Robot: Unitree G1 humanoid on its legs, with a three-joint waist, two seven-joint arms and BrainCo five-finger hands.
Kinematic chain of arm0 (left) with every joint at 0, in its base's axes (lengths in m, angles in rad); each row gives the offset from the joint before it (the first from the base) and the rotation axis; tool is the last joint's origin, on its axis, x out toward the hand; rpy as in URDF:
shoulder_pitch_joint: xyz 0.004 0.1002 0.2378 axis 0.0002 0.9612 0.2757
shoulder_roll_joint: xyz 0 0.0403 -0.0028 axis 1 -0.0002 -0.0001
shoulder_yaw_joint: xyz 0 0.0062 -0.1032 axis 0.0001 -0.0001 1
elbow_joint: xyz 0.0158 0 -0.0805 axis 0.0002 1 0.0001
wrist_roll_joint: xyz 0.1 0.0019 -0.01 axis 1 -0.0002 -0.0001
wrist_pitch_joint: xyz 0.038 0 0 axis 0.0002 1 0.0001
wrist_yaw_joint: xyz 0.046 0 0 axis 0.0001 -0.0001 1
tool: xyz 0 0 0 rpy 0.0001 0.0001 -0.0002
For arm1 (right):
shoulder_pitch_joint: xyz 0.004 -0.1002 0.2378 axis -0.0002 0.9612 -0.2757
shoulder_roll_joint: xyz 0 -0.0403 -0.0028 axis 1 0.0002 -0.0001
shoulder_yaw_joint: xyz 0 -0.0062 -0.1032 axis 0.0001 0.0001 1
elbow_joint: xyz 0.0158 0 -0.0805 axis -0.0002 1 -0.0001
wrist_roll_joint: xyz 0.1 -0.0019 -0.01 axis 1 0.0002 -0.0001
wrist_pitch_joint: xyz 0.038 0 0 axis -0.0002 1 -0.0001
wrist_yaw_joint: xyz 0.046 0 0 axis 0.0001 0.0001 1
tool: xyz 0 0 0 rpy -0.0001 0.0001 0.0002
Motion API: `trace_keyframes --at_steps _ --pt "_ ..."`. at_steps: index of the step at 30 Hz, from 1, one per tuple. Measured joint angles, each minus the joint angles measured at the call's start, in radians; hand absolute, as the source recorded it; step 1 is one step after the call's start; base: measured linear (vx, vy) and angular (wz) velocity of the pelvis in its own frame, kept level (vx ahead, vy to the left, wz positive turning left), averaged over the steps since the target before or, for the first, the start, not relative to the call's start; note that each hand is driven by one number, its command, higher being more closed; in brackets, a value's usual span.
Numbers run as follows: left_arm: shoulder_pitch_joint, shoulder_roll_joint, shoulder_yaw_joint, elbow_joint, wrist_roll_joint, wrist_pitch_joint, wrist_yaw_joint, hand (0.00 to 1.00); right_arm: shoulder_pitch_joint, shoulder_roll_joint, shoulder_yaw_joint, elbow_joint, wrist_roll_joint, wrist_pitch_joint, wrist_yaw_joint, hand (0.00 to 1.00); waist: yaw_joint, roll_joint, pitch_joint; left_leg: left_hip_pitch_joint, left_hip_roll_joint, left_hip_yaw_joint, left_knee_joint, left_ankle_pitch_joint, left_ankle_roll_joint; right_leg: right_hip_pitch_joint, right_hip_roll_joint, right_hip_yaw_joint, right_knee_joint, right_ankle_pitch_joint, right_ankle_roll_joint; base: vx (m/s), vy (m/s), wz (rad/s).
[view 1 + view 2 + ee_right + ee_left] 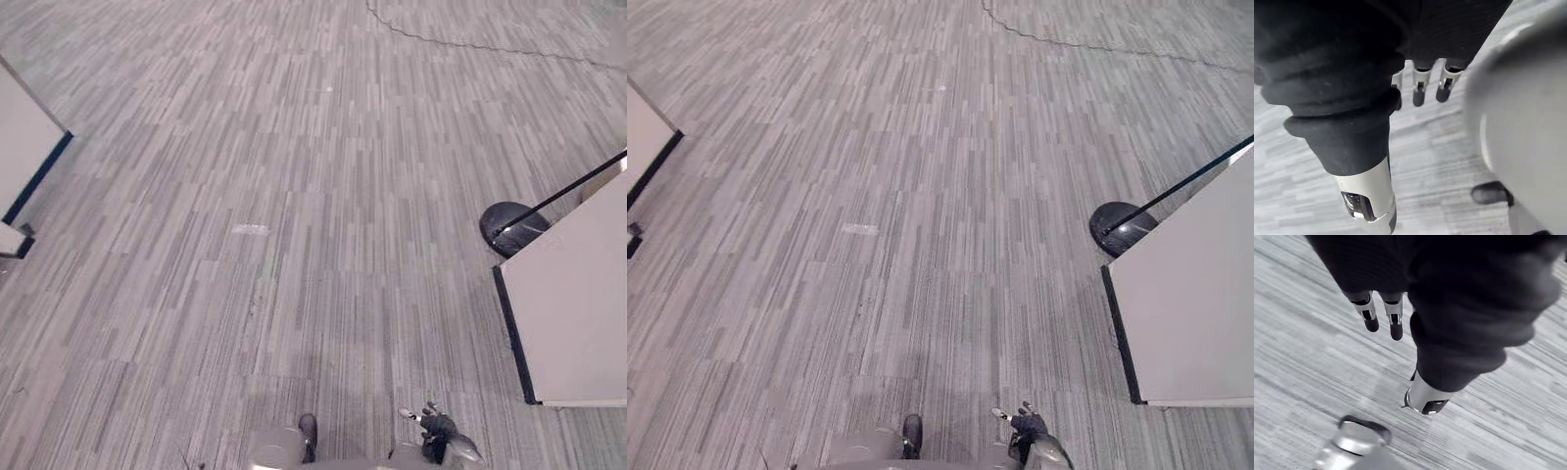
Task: Organize washtable
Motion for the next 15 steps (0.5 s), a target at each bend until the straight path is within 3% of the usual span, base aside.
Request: trace_keyframes --at_steps 1,3,5,6,8,9,10,12,14,15 --pt "-0.016 0.011 0.000 -0.007 0.008 -0.001 0.000 0.00 -0.001 0.000 0.000 0.001 0.000 0.000 0.001 0.00 -0.006 -0.003 -0.002 0.021 0.002 -0.001 -0.014 -0.004 0.005 -0.014 0.028 0.006 0.012 -0.026 -0.005 0.32 -0.006 -0.15" --pt "-0.092 0.041 -0.005 -0.006 0.026 0.000 0.002 0.00 -0.002 -0.012 -0.001 0.007 0.001 -0.009 0.000 0.00 -0.038 0.008 0.007 0.093 0.038 0.006 -0.058 -0.026 0.008 -0.100 0.184 0.015 0.007 -0.081 -0.061 0.29 -0.022 -0.24" --pt "-0.147 0.063 -0.009 -0.004 0.026 -0.002 0.004 0.00 0.018 -0.028 -0.023 -0.001 0.013 -0.012 -0.002 0.00 -0.071 0.018 0.019 0.159 0.057 0.005 -0.108 -0.030 0.007 -0.176 0.280 -0.004 -0.104 -0.045 -0.076 0.34 -0.019 0.00" --pt "-0.188 0.073 -0.009 -0.006 0.027 -0.004 0.010 0.00 0.030 -0.041 -0.055 -0.003 0.011 -0.011 -0.009 0.00 -0.099 0.006 0.025 0.196 0.044 -0.003 -0.139 -0.032 0.004 -0.227 0.297 -0.013 -0.228 0.037 -0.069 0.48 -0.013 0.31" --pt "-0.243 0.079 -0.010 -0.012 0.028 -0.008 0.017 0.00 0.073 -0.046 -0.121 0.001 -0.005 -0.003 -0.013 0.00 -0.126 -0.027 0.033 0.250 0.004 -0.036 -0.172 -0.054 -0.032 -0.285 0.281 -0.009 -0.356 0.133 -0.054 0.43 -0.025 0.58" --pt "-0.252 0.073 -0.010 -0.018 0.028 -0.009 0.017 0.00 0.103 -0.040 -0.159 0.008 -0.018 0.007 -0.018 0.00 -0.131 -0.034 0.030 0.288 -0.004 -0.050 -0.185 -0.071 -0.051 -0.296 0.271 0.000 -0.384 0.160 -0.063 0.47 -0.076 0.87" --pt "-0.239 0.044 0.001 -0.052 0.029 -0.013 0.016 0.00 0.145 -0.031 -0.227 0.022 -0.030 0.028 -0.022 0.00 -0.146 -0.011 0.027 0.322 0.018 -0.074 -0.169 -0.108 -0.057 -0.298 0.279 0.003 -0.339 0.226 -0.114 0.62 -0.124 0.96" --pt "-0.206 0.004 0.037 -0.091 0.027 -0.028 0.016 0.00 0.173 0.016 -0.330 0.026 -0.049 0.049 -0.022 0.00 -0.147 -0.008 0.015 0.272 0.042 -0.084 0.004 -0.143 -0.105 -0.305 0.272 -0.019 -0.266 0.267 -0.167 0.58 -0.172 0.74" --pt "-0.160 -0.065 0.092 -0.099 0.019 -0.025 0.017 0.00 0.185 0.022 -0.373 -0.004 -0.050 0.060 -0.017 0.00 -0.141 0.037 0.007 0.117 0.118 -0.015 0.383 -0.131 -0.161 -0.251 0.302 -0.046 -0.285 0.257 -0.196 0.53 -0.200 0.11" --pt "-0.117 -0.098 0.091 -0.098 0.011 -0.024 0.016 0.00 0.180 0.008 -0.368 -0.030 -0.051 0.060 -0.020 0.00 -0.125 0.074 0.002 0.018 0.192 0.022 0.623 -0.095 -0.217 -0.198 0.344 -0.040 -0.315 0.233 -0.219 0.63 -0.161 -0.33"
